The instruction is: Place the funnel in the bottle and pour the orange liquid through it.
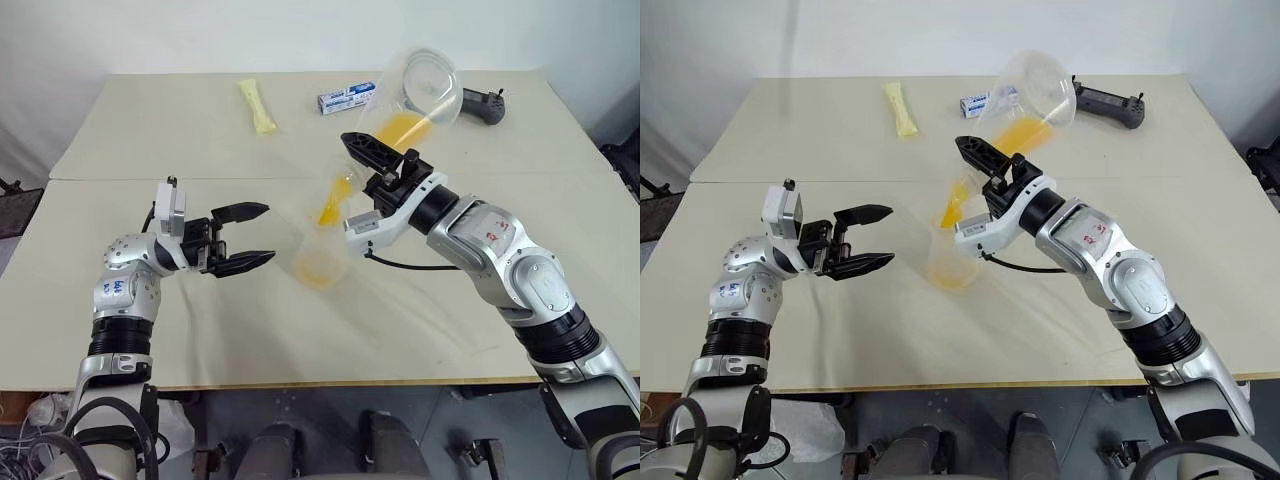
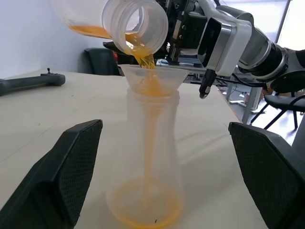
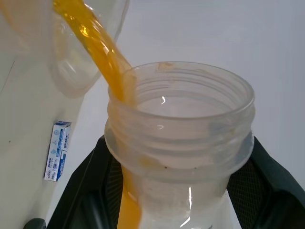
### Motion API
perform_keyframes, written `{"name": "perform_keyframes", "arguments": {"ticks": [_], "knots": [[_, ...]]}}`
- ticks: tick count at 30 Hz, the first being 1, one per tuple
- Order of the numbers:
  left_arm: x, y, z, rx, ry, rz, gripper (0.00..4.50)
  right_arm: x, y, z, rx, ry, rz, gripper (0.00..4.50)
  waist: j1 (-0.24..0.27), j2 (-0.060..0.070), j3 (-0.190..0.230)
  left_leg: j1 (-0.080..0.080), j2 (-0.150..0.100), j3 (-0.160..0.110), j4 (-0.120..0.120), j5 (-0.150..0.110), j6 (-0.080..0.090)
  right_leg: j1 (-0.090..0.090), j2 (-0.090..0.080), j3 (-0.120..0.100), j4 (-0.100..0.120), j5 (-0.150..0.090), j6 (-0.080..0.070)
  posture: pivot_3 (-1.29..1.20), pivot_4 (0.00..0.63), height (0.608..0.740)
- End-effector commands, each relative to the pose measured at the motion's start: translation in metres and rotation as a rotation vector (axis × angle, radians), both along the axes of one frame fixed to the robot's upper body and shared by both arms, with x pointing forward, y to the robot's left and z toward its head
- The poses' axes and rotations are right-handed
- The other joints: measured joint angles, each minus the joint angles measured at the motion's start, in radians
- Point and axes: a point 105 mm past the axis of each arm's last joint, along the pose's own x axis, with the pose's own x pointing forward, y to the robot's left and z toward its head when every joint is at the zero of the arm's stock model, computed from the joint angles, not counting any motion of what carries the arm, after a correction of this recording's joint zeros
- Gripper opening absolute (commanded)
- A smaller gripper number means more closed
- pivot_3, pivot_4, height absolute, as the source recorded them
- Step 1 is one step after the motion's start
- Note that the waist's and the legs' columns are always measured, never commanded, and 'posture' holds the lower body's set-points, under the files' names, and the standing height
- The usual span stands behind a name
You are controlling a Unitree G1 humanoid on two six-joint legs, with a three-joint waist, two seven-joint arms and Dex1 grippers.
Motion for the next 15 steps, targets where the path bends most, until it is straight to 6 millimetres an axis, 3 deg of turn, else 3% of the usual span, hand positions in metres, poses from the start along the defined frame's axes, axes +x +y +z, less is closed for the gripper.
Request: {"name": "perform_keyframes", "arguments": {"ticks": [1,15], "knots": [[-0.0013,0.0012,0.0136,-0.028,-0.055,0.0,4.5,-0.004,-0.0025,0.0183,0.019,-0.084,0.011,2.48,-0.001,0.0,0.0,0.0,0.0,0.0,0.0,0.0,0.0,0.0,0.0,0.0,0.0,0.0,0.0,0.0,0.15,0.74],[-0.0038,0.0027,0.0143,-0.032,-0.057,0.0,4.5,-0.0046,0.0023,0.017,-0.003,-0.116,0.041,2.48,-0.001,0.0,0.0,0.0,0.0,0.0,0.0,0.0,0.0,0.0,0.0,0.0,0.0,0.0,0.0,0.0,0.15,0.74]]}}
